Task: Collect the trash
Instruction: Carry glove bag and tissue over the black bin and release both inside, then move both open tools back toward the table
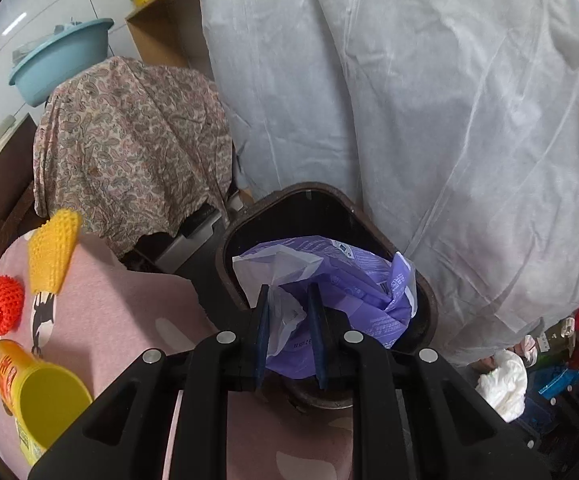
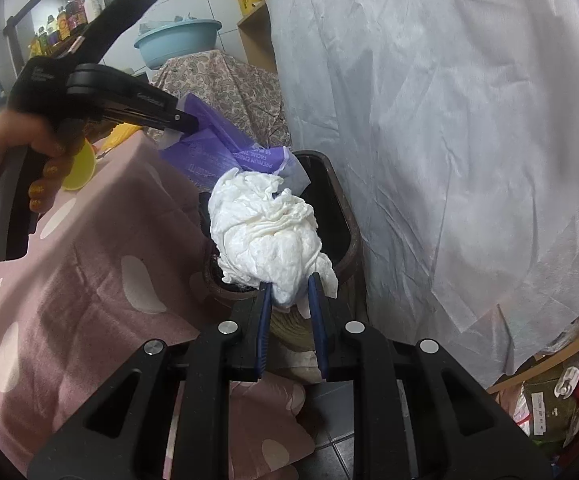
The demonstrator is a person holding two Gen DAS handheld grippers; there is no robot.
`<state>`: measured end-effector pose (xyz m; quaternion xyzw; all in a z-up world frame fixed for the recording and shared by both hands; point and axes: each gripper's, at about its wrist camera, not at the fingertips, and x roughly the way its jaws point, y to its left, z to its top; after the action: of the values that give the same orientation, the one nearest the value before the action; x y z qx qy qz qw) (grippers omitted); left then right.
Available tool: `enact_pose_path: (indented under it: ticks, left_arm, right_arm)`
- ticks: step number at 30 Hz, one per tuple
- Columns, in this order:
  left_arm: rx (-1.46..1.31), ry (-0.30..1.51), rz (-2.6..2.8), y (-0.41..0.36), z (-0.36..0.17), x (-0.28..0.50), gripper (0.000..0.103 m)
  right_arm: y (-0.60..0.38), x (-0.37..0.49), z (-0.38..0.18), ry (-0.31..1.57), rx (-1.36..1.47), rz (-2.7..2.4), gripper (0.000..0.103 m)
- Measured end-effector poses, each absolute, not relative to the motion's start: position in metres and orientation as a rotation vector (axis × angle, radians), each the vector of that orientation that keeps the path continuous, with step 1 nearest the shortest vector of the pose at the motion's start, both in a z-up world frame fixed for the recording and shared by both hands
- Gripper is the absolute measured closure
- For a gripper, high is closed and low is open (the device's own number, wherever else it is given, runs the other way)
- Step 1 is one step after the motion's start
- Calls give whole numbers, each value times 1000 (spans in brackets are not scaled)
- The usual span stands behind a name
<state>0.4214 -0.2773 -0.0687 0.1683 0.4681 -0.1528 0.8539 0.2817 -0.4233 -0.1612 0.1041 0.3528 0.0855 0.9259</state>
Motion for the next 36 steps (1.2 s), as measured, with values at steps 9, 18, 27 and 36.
enact_pose_path:
  ticks: [9,18,27,36]
  left_arm:
    - [426,1038,-259,-296,-90,442,75]
    - [451,992,-270,-301,-89,436,49]
    - [264,889,-367,-276,-43,404,34]
    - [233,814,-390,-251,-28,378,30]
  right_arm:
    - [-424,291,-174,752,248,184,84]
    - [-418,305,-179,766,233,198,84]
    - [-406,335,-189,795,223,229,84]
    - [-394,391,-212,867,295,238,83]
